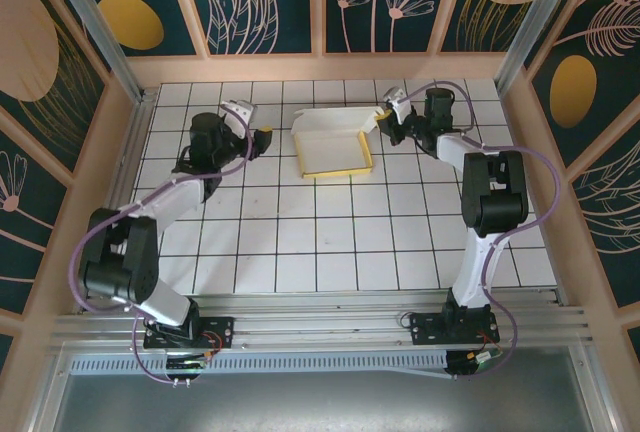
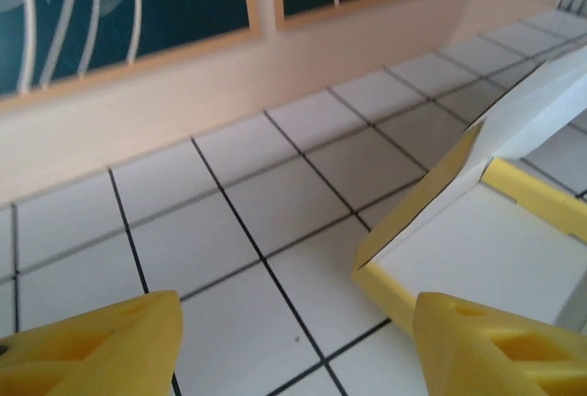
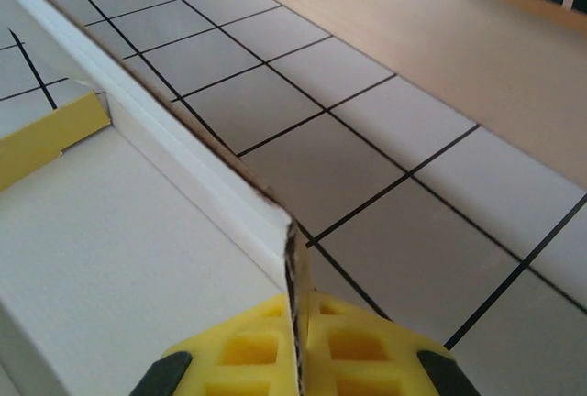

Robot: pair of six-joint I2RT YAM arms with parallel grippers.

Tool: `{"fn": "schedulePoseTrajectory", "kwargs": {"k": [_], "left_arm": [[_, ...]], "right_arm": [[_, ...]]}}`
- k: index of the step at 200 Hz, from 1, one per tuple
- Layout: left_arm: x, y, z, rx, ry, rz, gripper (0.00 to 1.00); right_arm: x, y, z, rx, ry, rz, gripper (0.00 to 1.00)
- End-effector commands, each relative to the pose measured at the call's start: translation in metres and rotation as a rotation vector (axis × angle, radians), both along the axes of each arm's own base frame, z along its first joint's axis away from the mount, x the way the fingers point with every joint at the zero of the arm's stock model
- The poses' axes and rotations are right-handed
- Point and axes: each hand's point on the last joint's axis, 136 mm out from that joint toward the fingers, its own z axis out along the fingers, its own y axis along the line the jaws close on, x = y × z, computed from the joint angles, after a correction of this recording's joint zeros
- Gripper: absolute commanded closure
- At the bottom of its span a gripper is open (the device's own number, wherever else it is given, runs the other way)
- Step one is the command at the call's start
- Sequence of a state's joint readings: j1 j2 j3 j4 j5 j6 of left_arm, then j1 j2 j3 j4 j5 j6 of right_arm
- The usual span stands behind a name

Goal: Fold the paper box

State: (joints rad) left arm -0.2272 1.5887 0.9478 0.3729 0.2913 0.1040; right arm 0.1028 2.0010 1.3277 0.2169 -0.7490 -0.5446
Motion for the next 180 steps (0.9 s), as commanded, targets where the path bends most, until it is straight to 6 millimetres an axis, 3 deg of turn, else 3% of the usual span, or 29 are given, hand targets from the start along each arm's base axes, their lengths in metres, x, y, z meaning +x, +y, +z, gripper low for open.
{"fn": "schedulePoseTrajectory", "kwargs": {"k": [1, 16, 20, 32, 63, 147, 180], "left_arm": [[-0.005, -0.033, -0.013, -0.058, 0.129, -0.217, 0.33], [-0.006, -0.048, 0.000, -0.102, 0.116, -0.308, 0.33], [-0.004, -0.050, -0.009, -0.111, 0.134, -0.319, 0.33], [0.000, -0.055, -0.005, -0.134, 0.121, -0.341, 0.33], [0.015, -0.062, 0.003, -0.162, 0.074, -0.362, 0.34], [0.059, -0.072, -0.002, -0.092, 0.014, -0.395, 0.46], [0.065, -0.077, -0.003, -0.089, 0.020, -0.422, 0.63]], "right_arm": [[-0.003, 0.003, 0.020, 0.020, 0.065, -0.012, 1.00], [0.000, 0.003, 0.020, 0.018, 0.084, -0.023, 1.00], [0.001, 0.004, 0.020, 0.017, 0.087, -0.023, 1.00], [0.002, 0.005, 0.020, 0.013, 0.087, -0.024, 1.00], [0.002, 0.008, 0.022, 0.006, 0.073, -0.013, 1.00], [0.003, 0.014, 0.022, -0.004, 0.075, -0.002, 1.00], [0.005, 0.015, 0.022, -0.008, 0.076, -0.007, 1.00]]}}
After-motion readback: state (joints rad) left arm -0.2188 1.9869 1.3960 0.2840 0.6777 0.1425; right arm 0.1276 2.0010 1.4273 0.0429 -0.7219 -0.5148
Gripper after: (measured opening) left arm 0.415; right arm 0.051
